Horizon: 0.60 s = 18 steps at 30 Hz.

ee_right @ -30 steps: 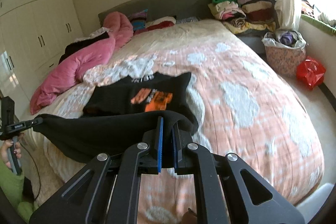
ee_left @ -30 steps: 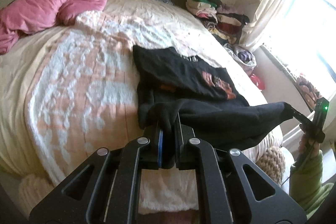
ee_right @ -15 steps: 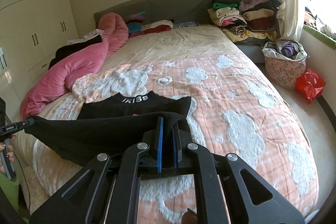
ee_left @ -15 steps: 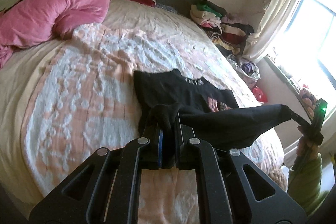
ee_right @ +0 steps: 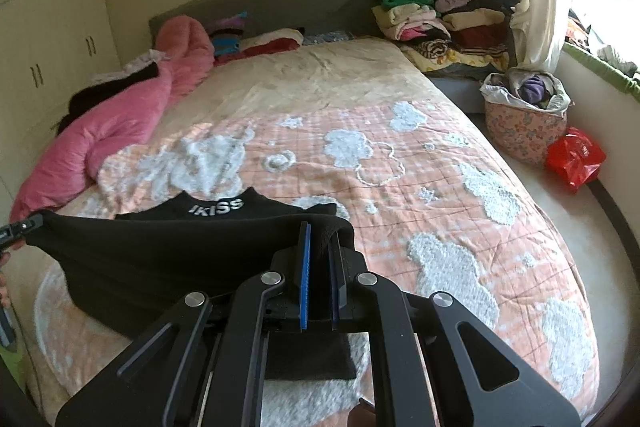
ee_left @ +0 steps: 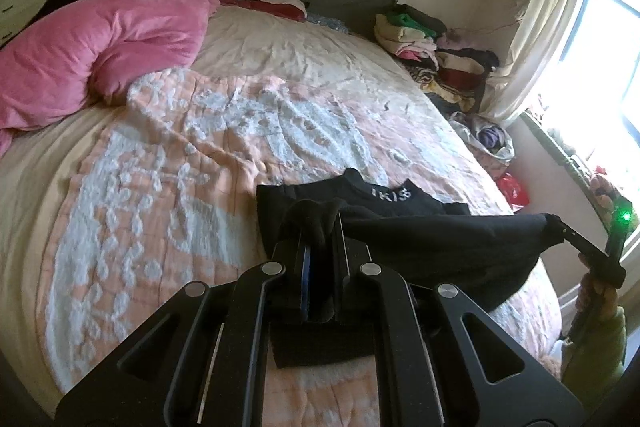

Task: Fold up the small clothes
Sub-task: 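Lift the held hem and carry it toward the collar with both grippers, then lay the hem down near the collar and open both grippers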

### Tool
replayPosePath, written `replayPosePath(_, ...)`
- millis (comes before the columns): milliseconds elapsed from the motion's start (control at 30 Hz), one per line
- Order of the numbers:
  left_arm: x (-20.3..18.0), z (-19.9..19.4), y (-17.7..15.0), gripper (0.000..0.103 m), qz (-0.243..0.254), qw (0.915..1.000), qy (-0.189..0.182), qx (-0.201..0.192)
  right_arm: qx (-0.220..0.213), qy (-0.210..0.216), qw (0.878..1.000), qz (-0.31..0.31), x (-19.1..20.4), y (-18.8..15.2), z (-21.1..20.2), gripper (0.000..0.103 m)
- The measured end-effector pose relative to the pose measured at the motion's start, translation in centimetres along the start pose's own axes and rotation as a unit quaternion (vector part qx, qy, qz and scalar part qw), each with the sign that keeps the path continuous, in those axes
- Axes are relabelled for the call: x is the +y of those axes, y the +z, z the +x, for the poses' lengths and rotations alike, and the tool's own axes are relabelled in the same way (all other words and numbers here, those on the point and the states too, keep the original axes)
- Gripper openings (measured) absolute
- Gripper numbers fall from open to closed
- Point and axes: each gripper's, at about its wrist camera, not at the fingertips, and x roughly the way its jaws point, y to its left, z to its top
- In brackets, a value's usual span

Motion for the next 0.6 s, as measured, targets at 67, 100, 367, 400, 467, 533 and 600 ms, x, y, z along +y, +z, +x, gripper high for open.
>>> replayPosePath(67, 0.1, 0.9, 0.3, 0.002, 0.002, 1.0, 0.009, 0.003, 0.005, -0.009, 1.0, -0.008, 0.2, 0.3, 1.0, 0.007)
replayPosePath(100, 0.1, 1.3, 0.4, 0.002, 0.004, 0.9999, 0.014, 0.004, 0.008, -0.012, 1.0, -0.012, 0.4, 0.4, 1.5, 0.007)
replayPosePath(367, 0.8, 4.9, 0.7, 0.003, 0.012, 0.9987, 0.045, 0.024, 0.024, -0.024, 0.999, -0.028, 0.6, 0.7, 5.0, 0.007)
replayPosePath(400, 0.9, 5.4, 0.6, 0.003, 0.013, 0.9984, 0.048, 0.027, 0.028, -0.027, 0.999, -0.028, 0.6, 0.6, 5.4, 0.007)
replayPosePath(467, 1.1, 6.0, 0.5, 0.003, 0.013, 0.9982, 0.05, 0.03, 0.034, -0.029, 0.999, -0.026, 0.5, 0.5, 6.2, 0.007)
replayPosePath(533, 1.3, 6.7, 0.5, 0.003, 0.012, 0.9979, 0.053, 0.034, 0.041, -0.03, 0.998, -0.024, 0.3, 0.3, 7.0, 0.007)
replayPosePath(600, 1.3, 7.1, 0.3, 0.003, 0.01, 0.9978, 0.054, 0.037, 0.046, -0.033, 0.998, -0.024, 0.3, 0.1, 7.7, 0.008)
